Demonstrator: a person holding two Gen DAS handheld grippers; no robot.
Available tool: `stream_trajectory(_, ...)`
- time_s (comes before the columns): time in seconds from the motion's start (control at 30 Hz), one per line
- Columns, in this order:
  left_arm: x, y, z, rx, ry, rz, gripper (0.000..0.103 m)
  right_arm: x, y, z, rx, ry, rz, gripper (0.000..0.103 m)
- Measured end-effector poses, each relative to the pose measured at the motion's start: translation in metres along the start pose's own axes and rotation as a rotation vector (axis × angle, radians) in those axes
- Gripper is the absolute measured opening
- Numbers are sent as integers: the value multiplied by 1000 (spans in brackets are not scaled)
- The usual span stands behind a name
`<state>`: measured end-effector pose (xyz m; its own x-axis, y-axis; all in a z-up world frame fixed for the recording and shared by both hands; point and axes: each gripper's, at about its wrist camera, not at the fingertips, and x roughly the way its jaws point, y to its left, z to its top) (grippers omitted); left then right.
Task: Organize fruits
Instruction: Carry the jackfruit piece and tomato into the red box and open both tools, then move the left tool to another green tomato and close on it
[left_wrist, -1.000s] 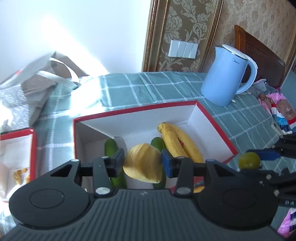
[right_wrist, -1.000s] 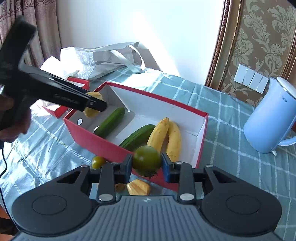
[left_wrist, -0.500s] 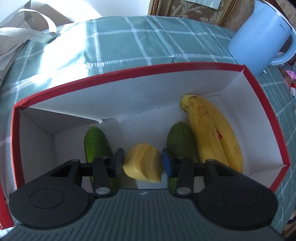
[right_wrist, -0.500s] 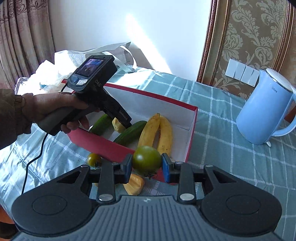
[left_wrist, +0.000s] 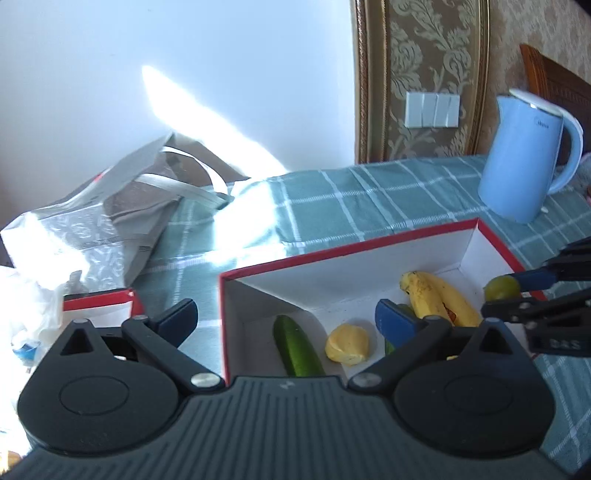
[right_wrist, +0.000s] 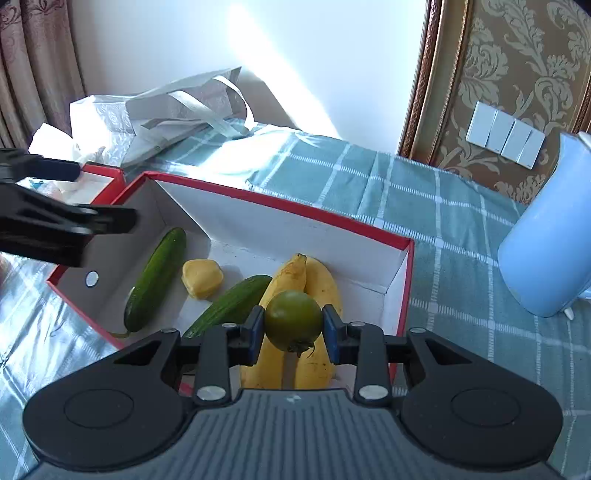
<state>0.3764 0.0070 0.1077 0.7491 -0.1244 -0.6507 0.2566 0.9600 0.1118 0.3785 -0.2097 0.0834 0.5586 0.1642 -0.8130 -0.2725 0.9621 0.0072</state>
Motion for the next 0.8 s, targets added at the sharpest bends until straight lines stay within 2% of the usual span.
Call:
stream_trajectory(0.1, -34, 12, -15, -55, -41, 51, 103, 21, -3, 0, 10, 44, 0, 32)
stream_trajectory(0.2, -55, 21, -30, -103, -37, 57, 103, 34, -4, -2, 20, 78, -1, 32)
stream_trajectory(0.43, -73, 25, -50, -115, -22, 91, 103, 44, -5, -3, 27, 82, -14, 36)
stream_trajectory(0.5, -74, 27, -52, -122, -15, 80, 103, 44, -5, -2, 28, 78, -31, 52)
stream_trajectory(0.6, -75, 27, -54, -129, -16, 87, 103, 42, -6, -2, 28, 61, -45, 67)
stream_trajectory(0.7, -77, 26, -56, -141, -13, 83, 103, 36, -7, -1, 30, 32, -58, 68)
stream_trajectory(0.8, -80, 22, -59, -137, 1, 62, 103, 10, -8, 0, 54, -37, -67, 68)
